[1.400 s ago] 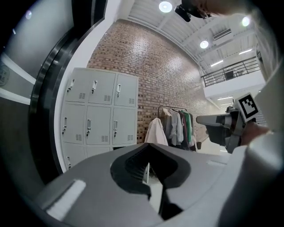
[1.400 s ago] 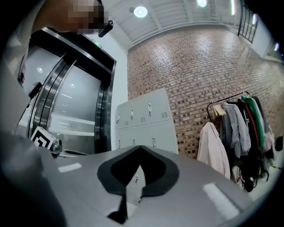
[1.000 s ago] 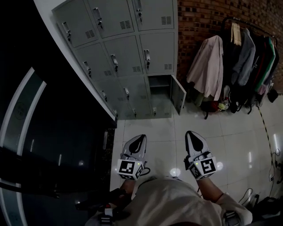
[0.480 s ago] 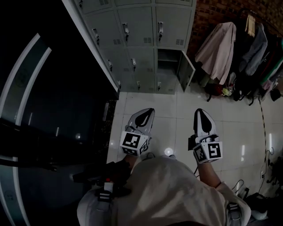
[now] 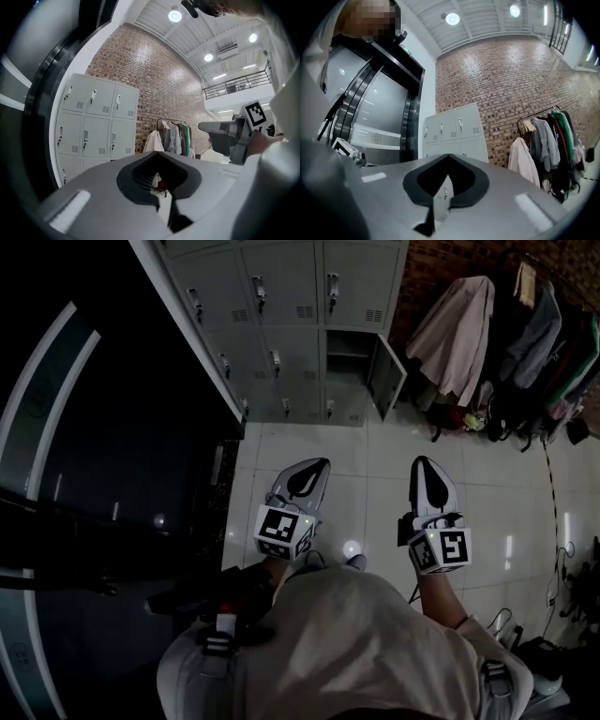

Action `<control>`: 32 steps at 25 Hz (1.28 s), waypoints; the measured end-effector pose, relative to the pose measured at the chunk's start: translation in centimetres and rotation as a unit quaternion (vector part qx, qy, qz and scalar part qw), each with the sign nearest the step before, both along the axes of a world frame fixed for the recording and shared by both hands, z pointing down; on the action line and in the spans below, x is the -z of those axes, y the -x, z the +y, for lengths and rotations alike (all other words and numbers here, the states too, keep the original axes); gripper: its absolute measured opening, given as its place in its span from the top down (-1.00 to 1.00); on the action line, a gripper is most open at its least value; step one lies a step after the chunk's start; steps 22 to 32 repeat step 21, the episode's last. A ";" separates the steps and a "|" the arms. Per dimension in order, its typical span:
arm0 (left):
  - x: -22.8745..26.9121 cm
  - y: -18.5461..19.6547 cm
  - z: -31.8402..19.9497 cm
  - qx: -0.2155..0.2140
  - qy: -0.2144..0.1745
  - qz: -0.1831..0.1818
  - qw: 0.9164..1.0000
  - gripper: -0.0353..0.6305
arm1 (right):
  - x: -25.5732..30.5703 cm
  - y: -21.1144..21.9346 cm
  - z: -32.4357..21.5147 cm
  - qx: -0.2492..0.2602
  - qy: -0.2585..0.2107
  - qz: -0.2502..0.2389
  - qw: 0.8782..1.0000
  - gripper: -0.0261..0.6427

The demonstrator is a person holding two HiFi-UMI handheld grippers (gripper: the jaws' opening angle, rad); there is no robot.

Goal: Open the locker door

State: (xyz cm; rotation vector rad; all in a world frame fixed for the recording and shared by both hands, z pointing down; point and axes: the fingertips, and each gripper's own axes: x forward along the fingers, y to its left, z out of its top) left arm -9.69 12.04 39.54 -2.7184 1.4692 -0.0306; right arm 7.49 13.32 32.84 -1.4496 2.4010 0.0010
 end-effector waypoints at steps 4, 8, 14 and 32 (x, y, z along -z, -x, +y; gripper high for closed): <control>-1.3 0.4 -0.8 0.002 0.006 0.000 1.000 0.69 | -0.7 0.4 -0.8 0.009 -0.003 -0.013 1.000 0.92; -2.7 0.7 -1.8 0.000 0.015 0.002 1.000 0.69 | -2.7 1.0 -2.1 0.012 0.010 -0.006 1.000 0.92; -3.2 1.6 -2.1 0.007 0.014 0.002 1.000 0.69 | -3.3 1.8 -2.3 0.018 0.017 -0.016 1.000 0.92; -3.6 2.9 -2.2 0.010 0.016 0.002 1.000 0.69 | -3.2 3.1 -2.5 0.026 0.003 -0.015 1.000 0.92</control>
